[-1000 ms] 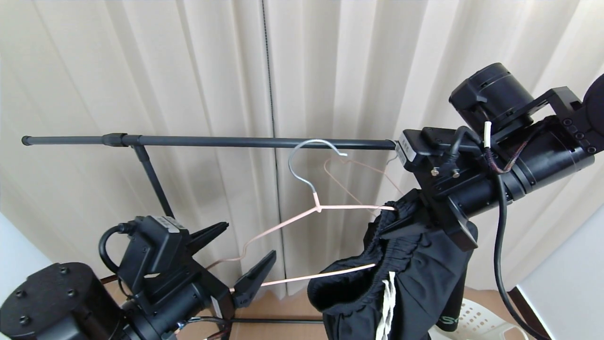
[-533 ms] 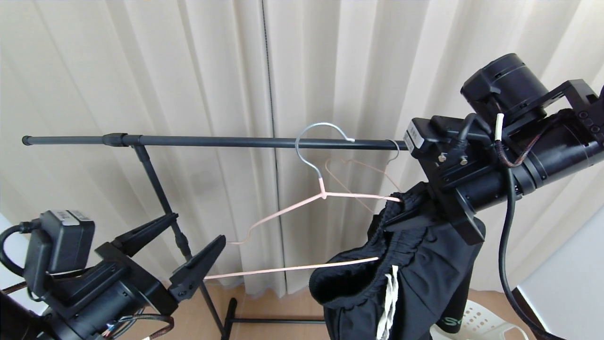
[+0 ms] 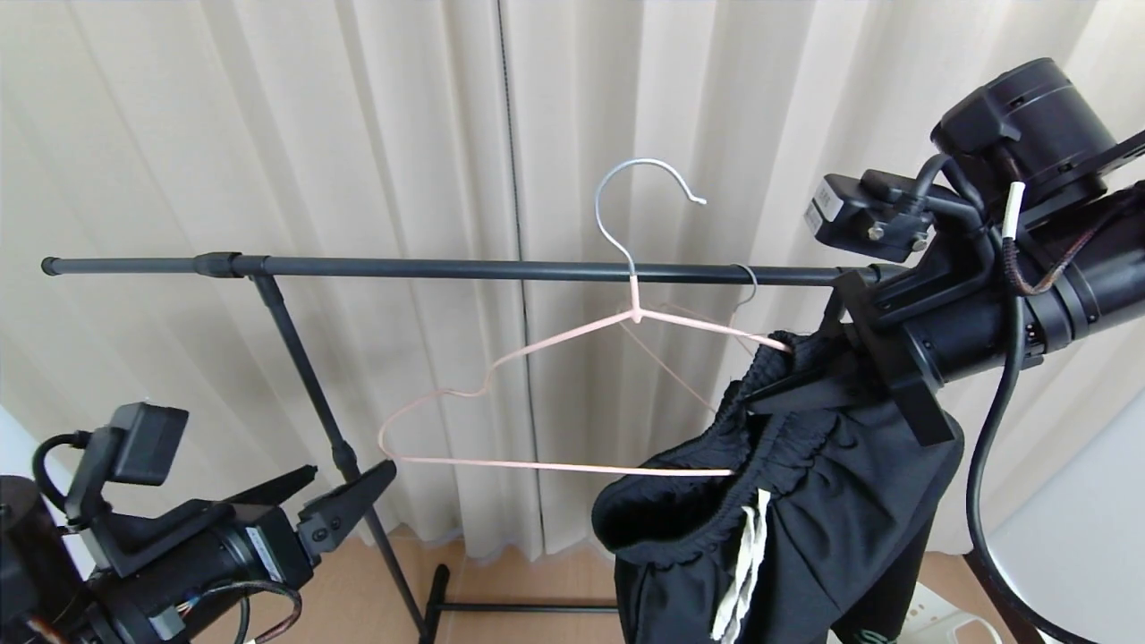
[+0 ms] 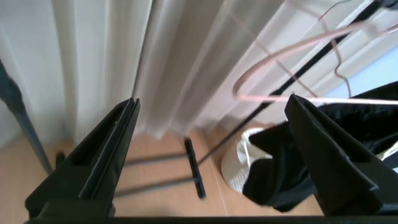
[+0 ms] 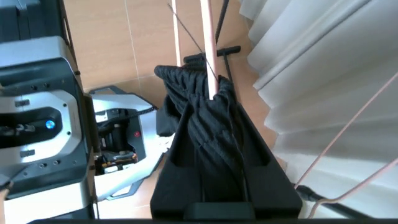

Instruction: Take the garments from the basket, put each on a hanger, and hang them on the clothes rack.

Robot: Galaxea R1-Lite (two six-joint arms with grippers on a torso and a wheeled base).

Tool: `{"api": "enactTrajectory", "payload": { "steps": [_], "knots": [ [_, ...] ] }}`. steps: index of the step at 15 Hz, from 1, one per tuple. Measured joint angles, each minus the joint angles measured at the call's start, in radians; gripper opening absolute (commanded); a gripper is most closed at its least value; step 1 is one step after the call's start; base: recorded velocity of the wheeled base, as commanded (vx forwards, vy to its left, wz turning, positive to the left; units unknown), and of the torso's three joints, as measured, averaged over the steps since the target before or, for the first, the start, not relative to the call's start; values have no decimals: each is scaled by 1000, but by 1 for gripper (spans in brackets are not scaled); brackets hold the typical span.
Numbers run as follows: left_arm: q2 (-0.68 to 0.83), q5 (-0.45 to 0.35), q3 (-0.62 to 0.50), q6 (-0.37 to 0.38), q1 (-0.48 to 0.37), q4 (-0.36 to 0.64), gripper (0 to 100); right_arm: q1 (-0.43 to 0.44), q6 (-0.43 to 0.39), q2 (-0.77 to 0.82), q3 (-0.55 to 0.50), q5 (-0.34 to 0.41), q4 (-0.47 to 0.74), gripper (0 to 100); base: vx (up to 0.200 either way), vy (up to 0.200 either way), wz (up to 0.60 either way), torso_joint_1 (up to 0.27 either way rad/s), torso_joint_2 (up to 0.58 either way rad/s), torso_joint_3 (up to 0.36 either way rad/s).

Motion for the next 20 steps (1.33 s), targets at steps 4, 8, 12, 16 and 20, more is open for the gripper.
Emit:
{"api": "enactTrajectory", "payload": {
  "steps": [4,8,12,16,20],
  "knots": [
    [-5,-5,-156,-111,-71,274,100,-3,72,-29,10,-1,-2,0,0,0,0,0,0,0],
    [79,-8,-244,-140,-188,325,100,-1,140,-51,61,-3,-108,0,0,0,0,0,0,0],
    [216,0,-317,-142,-280,324,100,16,195,-70,127,-7,-179,0,0,0,0,0,0,0],
    [339,7,-416,-141,-320,323,100,43,201,-91,140,-7,-180,0,0,0,0,0,0,0],
    [418,23,-463,-140,-361,320,100,77,217,-111,149,-10,-180,0,0,0,0,0,0,0]
  ]
}}
